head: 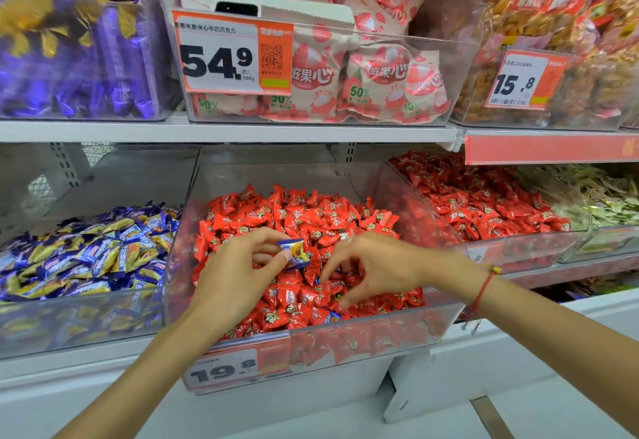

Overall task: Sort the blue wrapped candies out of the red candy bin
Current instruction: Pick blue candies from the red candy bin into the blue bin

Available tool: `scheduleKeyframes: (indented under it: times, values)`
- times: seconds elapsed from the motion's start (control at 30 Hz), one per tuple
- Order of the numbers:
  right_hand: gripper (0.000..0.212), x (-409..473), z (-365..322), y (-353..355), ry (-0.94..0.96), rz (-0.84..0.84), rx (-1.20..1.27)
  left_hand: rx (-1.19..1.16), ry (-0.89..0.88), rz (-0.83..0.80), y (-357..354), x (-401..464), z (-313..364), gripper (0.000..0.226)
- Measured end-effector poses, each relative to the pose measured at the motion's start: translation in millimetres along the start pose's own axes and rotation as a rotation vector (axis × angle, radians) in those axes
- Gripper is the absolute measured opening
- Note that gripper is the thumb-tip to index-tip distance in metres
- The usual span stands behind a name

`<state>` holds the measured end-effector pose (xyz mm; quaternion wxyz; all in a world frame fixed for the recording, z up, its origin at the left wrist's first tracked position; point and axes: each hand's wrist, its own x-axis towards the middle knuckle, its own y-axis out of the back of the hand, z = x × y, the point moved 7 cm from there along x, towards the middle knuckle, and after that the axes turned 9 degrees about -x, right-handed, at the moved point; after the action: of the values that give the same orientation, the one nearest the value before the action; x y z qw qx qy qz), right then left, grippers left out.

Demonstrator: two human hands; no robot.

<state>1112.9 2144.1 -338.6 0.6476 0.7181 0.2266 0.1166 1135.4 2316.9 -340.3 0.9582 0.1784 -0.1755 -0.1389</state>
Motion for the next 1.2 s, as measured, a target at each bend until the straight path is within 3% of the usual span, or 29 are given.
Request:
scheduleKeyframes:
  times: [0.1, 0.23, 0.37, 0.5, 0.7, 0.83, 0.93, 1.1, 1.2]
  values:
    - [0.052, 15.3, -27.1, -27.4, 0.075, -0.113, 0.007, 0.011, 0.008, -0.002, -2.5, 0.5, -0.3, 0.016]
    - [0.039, 26.9, -28.7, -32.7, 0.133, -0.097, -0.224, 0.013, 0.013, -0.006, -2.1, 1.2, -2.5, 0.014]
    - [0.033, 17.7, 0.7, -19.6, 0.025, -0.058, -0.374, 0.015, 0.016, -0.002, 1.6, 1.7, -5.5, 0.014]
    - [0.040, 0.4, 33.3, -0.1, -0.120, 0.071, -0.429, 0.011, 0.006, -0.008, -0.7, 1.1, -5.5, 0.012]
    - [0.044, -12.7, 48.2, 23.1, -0.190, 0.076, -0.400, 0.017, 0.004, -0.003, -0.9, 1.3, -7.0, 0.012]
    - [0.021, 1.8, 9.1, 9.0, -0.033, -0.005, -0.191, -0.012, 0.008, -0.003, -0.6, 2.0, -8.7, 0.012]
    - [0.025, 14.4, -5.3, -16.7, 0.035, -0.131, -0.369, -0.025, 0.012, -0.003, -1.3, 1.0, -8.5, 0.012]
    - [0.012, 22.7, -7.4, -24.9, 0.008, -0.131, -0.503, -0.080, 0.040, 0.013, 3.5, -0.8, -6.8, 0.012]
    - [0.010, 18.4, 6.2, -19.2, -0.064, -0.061, -0.290, -0.135, 0.057, 0.019, 8.0, -1.4, -6.2, 0.010]
